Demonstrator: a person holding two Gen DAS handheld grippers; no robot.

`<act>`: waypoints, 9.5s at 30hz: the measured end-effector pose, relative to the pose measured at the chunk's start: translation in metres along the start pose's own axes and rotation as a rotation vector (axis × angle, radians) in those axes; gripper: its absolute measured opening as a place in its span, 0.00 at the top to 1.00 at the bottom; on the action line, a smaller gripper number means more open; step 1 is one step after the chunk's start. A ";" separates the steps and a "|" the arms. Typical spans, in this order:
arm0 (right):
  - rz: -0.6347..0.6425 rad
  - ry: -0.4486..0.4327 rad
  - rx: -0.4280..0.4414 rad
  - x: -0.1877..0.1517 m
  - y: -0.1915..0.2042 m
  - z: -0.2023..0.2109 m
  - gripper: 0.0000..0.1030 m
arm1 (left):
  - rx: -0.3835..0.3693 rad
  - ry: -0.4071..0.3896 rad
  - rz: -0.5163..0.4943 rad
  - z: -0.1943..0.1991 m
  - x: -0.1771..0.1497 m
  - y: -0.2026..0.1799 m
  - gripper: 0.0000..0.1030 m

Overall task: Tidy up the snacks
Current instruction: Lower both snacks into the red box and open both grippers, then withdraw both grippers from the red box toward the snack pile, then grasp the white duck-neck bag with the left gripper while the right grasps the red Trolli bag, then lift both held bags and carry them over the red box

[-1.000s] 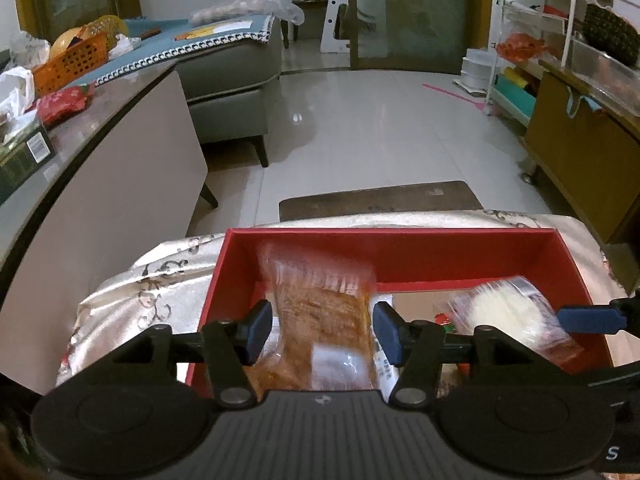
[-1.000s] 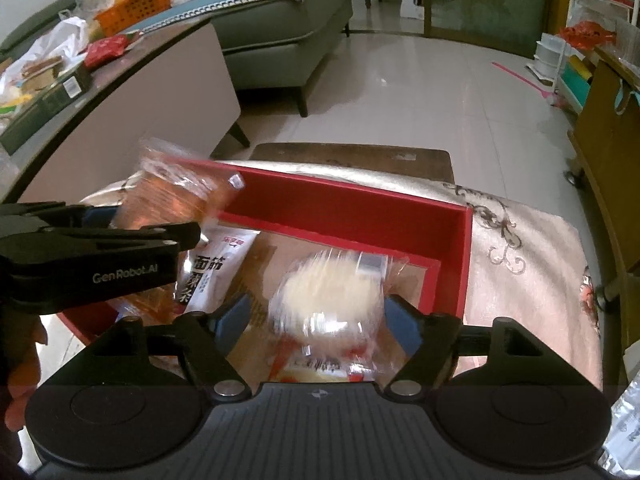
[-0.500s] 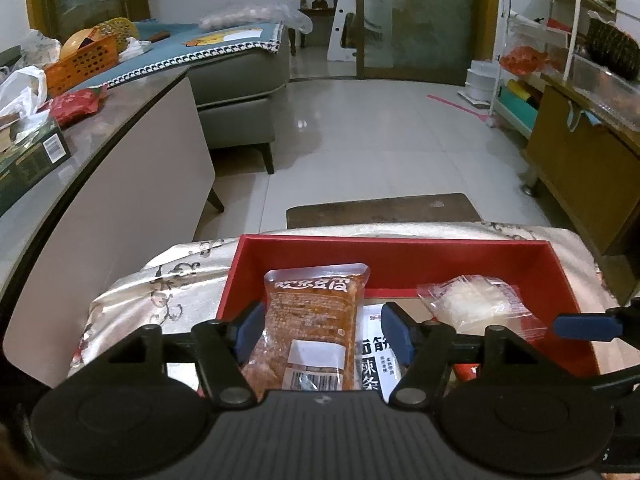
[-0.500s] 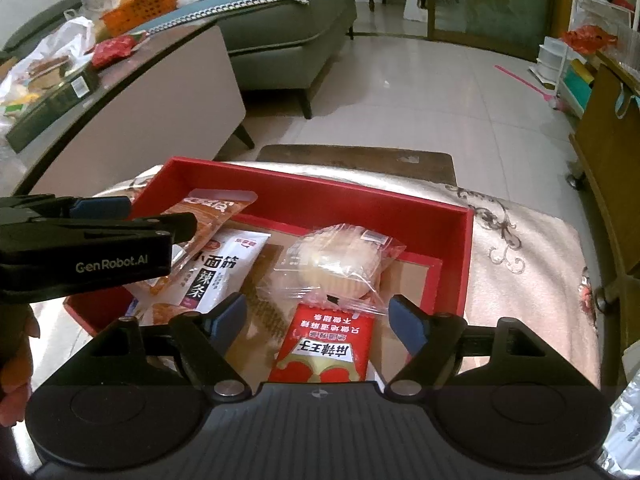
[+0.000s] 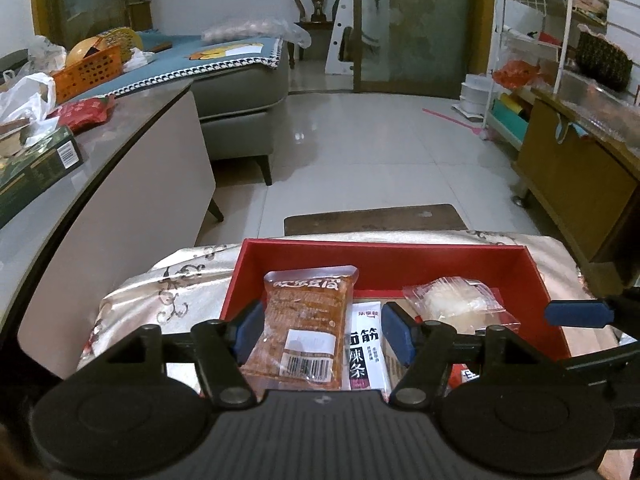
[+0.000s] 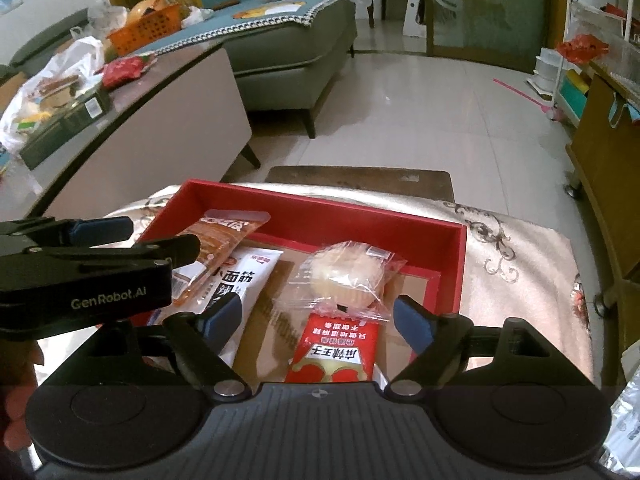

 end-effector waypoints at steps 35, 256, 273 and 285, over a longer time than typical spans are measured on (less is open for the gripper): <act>-0.003 -0.060 0.009 -0.054 0.016 0.064 0.11 | -0.027 -0.015 -0.063 0.074 -0.074 -0.005 0.42; 0.121 0.193 0.045 -0.196 0.051 0.024 0.58 | -0.040 0.385 0.218 0.048 -0.225 0.057 0.74; 0.057 0.183 0.090 -0.198 0.035 0.035 0.63 | -0.068 0.311 0.200 0.059 -0.209 0.045 0.88; -0.174 0.302 0.270 -0.206 0.034 0.030 0.22 | -0.064 0.372 0.159 0.040 -0.219 0.032 0.64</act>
Point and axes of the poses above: each gripper's, at about its wrist camera, not at the fingertips, and z roughly against the way its jaws point, y to its left, x to its top, the point moved 7 cm from there along -z, roughly the way its jaws point, and after that the axes turned 8 degrees about y, right-handed, at the moved point
